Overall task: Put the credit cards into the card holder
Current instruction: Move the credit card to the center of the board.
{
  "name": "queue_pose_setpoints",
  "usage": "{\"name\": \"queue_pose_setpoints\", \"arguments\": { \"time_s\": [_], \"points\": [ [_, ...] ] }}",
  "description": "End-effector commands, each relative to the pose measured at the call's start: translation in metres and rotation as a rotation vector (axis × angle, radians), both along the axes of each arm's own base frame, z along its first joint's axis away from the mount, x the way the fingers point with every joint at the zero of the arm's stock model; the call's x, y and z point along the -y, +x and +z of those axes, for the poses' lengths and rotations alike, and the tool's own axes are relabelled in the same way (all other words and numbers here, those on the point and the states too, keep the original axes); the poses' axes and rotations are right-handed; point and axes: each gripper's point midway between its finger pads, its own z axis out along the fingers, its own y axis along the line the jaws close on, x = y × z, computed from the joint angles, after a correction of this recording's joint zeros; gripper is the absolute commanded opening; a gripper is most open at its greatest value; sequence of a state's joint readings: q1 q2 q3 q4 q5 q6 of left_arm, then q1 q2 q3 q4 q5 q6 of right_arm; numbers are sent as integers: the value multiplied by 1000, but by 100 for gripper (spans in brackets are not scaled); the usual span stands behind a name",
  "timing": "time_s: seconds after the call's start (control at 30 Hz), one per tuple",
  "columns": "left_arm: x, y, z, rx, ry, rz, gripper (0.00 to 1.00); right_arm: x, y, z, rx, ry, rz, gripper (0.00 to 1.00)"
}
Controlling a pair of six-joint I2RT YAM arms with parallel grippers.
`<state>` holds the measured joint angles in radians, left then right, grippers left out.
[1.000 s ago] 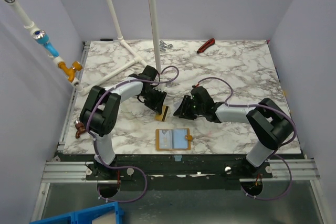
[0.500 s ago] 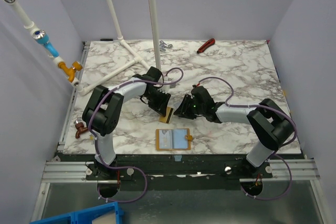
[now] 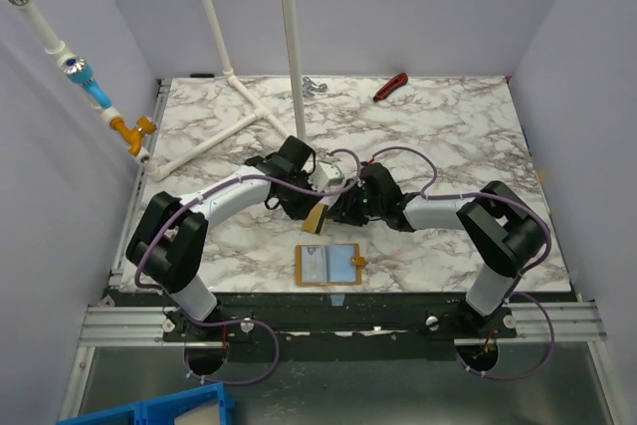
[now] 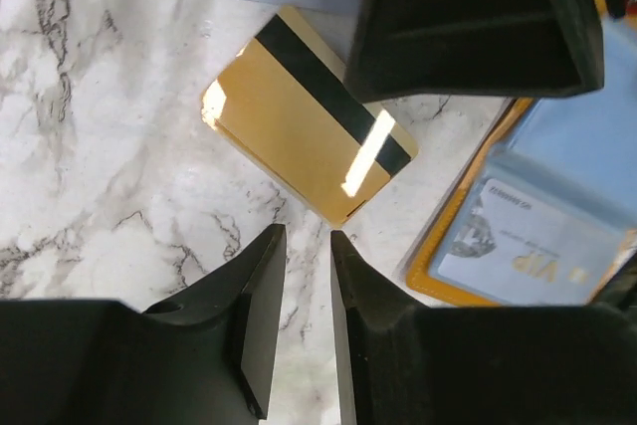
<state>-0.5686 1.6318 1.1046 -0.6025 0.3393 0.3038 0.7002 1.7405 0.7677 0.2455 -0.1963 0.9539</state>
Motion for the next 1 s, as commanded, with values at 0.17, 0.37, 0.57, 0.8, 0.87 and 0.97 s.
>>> {"name": "queue_pose_setpoints", "arguments": {
  "time_s": [0.17,0.37,0.57,0.8,0.87,0.97],
  "points": [
    [-7,29,3,374,132,-254,30,1,-2,-11,-28,2,-21,38],
    [2,16,-21,393,181,-329,31,0,-2,-11,-30,21,-30,39],
    [-1,7,-44,363,267,-373,31,0,-4,-11,-29,35,-33,40],
    [-19,6,-59,342,357,-350,31,9,-6,-15,-8,2,-38,40],
    [-17,3,-58,341,333,-354,32,12,-5,-20,-8,-18,-45,40],
    [-11,-6,-59,296,298,-370,32,19,-2,-27,-1,-65,-64,40]
  ]
}}
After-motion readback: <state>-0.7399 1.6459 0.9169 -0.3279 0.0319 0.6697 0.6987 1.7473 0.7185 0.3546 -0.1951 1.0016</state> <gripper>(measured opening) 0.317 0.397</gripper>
